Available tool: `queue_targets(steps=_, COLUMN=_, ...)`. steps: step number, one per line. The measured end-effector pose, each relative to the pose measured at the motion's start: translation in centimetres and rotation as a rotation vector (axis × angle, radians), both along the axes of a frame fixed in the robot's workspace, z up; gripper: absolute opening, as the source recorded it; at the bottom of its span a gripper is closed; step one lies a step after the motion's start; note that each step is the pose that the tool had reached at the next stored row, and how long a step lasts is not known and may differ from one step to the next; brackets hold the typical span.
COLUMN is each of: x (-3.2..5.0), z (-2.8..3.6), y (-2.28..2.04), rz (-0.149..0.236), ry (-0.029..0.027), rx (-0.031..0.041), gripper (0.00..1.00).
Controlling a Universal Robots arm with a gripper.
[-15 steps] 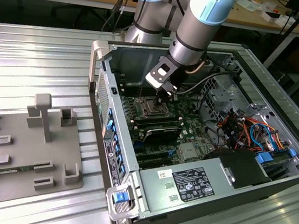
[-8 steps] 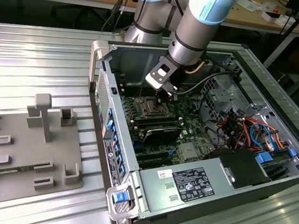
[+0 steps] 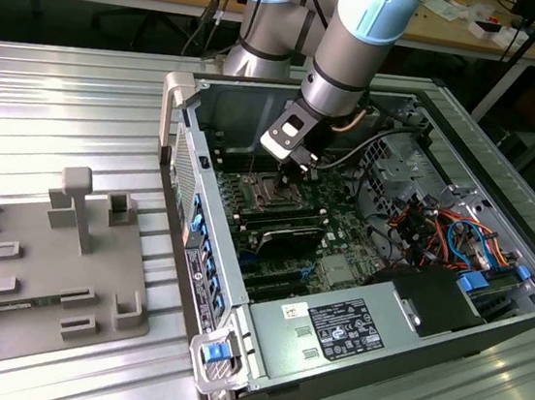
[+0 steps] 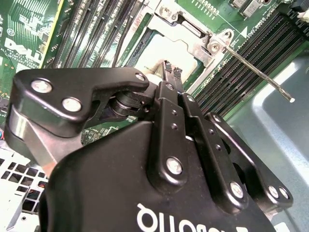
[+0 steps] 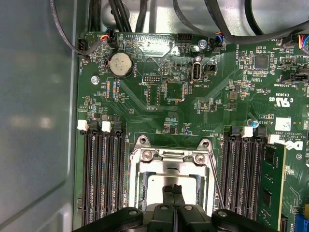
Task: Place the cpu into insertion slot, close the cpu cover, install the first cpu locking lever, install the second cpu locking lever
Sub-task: 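Install the first cpu locking lever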
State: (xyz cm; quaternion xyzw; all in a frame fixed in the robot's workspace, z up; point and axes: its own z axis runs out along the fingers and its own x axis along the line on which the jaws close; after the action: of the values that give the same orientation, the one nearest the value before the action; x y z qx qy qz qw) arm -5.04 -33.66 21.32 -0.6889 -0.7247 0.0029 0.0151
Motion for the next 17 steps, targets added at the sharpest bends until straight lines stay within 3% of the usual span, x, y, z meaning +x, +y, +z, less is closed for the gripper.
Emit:
queue_targets(steps=5, x=0.0, z=0.01, y=0.0, rz=0.0, ry=-0.0001, rx=0.0002, gripper=0.11)
queue_targets(steps=12, x=0.0, z=0.59, y=0.0, rz=0.004, ry=-0.0001, rx=0.0002, gripper=0.11)
queue_targets(steps=15, x=0.0, z=0.6, y=0.0, rz=0.033, ry=0.0001, rx=-0.0001, gripper=0.11)
queue_targets(steps=17, x=0.0, z=0.6, y=0.0, rz=0.074, ry=0.0001, rx=0.0, gripper=0.11)
